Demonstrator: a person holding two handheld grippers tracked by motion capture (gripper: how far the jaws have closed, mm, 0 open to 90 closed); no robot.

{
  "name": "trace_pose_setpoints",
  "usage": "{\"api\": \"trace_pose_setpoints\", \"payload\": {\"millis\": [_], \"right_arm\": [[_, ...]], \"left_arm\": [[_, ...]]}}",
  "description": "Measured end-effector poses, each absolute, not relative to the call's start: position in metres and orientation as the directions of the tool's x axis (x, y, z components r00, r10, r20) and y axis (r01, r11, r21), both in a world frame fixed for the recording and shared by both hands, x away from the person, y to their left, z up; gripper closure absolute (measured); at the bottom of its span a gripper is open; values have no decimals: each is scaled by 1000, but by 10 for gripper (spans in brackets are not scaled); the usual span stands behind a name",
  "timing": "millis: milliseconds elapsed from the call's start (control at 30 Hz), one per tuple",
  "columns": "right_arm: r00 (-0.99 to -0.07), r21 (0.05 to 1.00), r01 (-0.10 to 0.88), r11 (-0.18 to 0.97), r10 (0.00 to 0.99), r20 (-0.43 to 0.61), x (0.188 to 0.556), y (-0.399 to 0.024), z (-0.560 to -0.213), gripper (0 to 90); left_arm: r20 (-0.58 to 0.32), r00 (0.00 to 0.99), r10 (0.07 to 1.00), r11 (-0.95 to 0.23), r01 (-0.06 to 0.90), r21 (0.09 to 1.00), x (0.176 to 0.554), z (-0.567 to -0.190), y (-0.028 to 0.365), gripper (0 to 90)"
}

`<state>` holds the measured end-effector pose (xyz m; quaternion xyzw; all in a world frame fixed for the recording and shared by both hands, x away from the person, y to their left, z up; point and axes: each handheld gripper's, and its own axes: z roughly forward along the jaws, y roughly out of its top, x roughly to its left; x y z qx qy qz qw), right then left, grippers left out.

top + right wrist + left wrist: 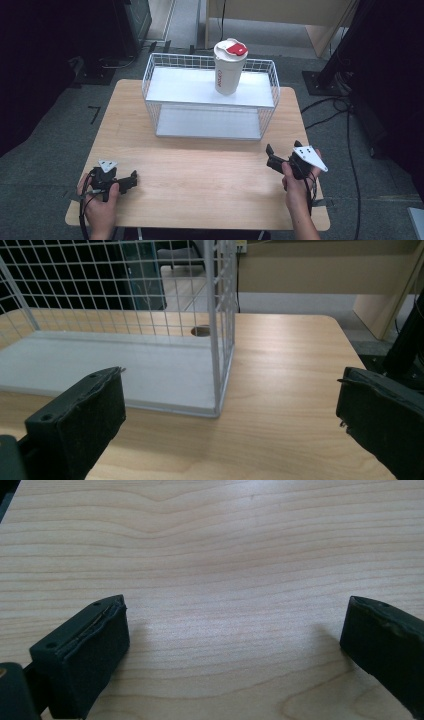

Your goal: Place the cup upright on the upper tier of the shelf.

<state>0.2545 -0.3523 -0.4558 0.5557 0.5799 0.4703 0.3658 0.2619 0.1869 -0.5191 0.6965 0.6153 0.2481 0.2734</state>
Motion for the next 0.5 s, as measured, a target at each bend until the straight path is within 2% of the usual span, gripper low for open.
{"api": "trace_pose_setpoints", "payload": {"millis": [500], "right_arm": [[-58, 931, 358, -63, 994, 89, 235, -377, -484, 0]], "left_arm": [[8, 119, 993, -92, 722, 686, 262, -519, 187, 0]]}}
